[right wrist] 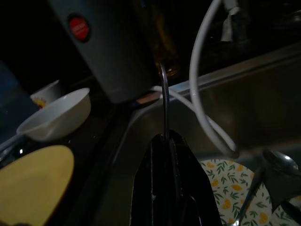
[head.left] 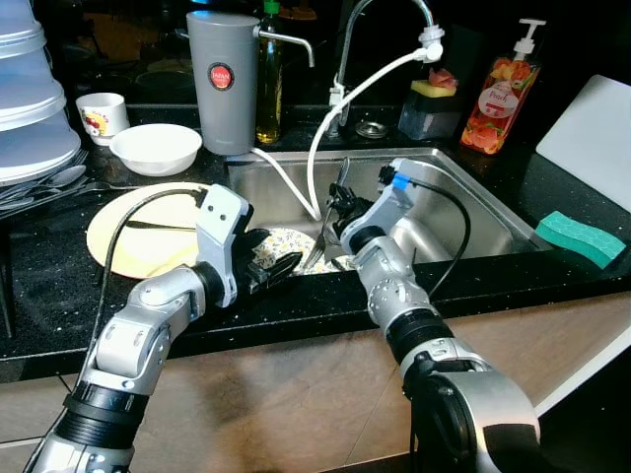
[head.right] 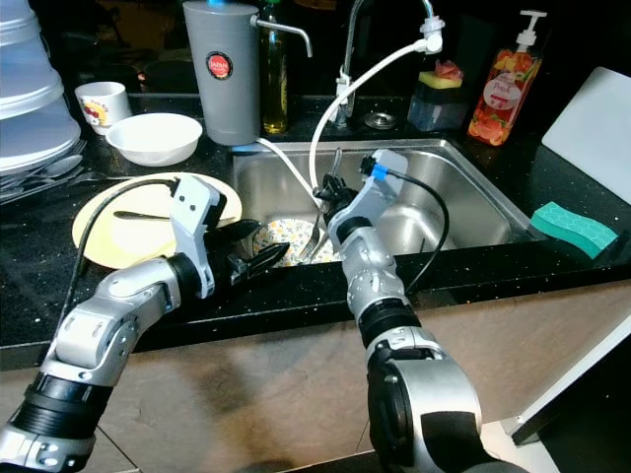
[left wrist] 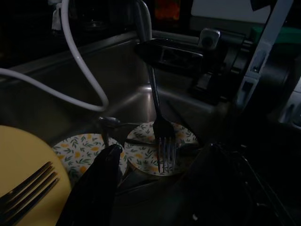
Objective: Kitchen organization
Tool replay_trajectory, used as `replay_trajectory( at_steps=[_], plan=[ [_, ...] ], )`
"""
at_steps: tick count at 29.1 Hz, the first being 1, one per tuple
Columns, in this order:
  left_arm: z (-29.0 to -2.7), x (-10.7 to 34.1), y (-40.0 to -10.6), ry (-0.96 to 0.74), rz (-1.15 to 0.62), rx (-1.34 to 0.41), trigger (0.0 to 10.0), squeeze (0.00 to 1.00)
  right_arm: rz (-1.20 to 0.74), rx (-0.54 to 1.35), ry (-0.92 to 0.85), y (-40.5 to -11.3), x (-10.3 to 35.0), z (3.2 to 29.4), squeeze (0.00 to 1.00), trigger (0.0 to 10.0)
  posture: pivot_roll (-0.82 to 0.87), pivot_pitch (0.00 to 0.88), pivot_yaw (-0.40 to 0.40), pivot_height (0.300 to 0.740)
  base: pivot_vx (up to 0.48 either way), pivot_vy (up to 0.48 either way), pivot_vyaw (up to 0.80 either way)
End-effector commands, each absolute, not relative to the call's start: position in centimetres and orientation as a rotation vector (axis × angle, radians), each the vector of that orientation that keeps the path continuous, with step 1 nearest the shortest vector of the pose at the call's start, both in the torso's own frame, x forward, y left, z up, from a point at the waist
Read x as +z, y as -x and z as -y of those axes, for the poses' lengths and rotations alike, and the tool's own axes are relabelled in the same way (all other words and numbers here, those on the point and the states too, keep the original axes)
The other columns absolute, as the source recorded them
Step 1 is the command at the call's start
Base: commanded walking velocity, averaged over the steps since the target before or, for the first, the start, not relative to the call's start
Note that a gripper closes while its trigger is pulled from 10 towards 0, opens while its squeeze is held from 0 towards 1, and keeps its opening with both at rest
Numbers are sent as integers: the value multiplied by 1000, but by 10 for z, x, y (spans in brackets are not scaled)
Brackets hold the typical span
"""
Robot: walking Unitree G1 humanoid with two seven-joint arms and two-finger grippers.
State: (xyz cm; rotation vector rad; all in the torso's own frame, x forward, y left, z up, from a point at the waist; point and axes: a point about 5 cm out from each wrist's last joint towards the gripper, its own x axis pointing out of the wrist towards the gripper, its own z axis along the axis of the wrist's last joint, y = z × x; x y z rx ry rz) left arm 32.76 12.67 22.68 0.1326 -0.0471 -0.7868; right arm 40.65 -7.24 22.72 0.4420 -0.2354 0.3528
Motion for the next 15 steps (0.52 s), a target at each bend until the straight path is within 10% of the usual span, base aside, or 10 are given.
replay_trajectory(
  at_steps=[1,7,8,10,11,13,14,15],
  plan=[
    [-127,224,-325,-165,31,-797,10000,0,250,370,-412,-406,229,69,0,0,113,104,-91,740,0,0,0],
    [-127,223,-325,-179,20,-791,10000,0,244,380,-398,-405,225,67,0,3294,113,103,-91,740,0,0,0],
    [-127,223,-325,-179,19,-790,10000,0,243,376,-389,-405,225,68,75,6471,113,103,-91,740,0,0,0],
    [-127,223,-325,-179,19,-790,10000,0,243,376,-389,-405,225,68,75,6471,113,103,-91,740,0,0,0],
    [-128,223,-326,-180,19,-788,10000,0,243,373,-380,-405,225,69,1000,9373,113,103,-91,740,0,0,0],
    [-128,224,-327,-181,22,-781,10000,0,242,363,-361,-406,225,70,1000,10000,109,94,-89,740,0,0,0],
    [-129,225,-328,-169,27,-771,10000,0,242,358,-358,-406,225,71,769,10000,108,90,-90,740,0,0,0],
    [-129,225,-328,-169,27,-771,10000,0,242,358,-358,-406,225,71,769,10000,108,90,-90,740,0,0,0]
  ],
)
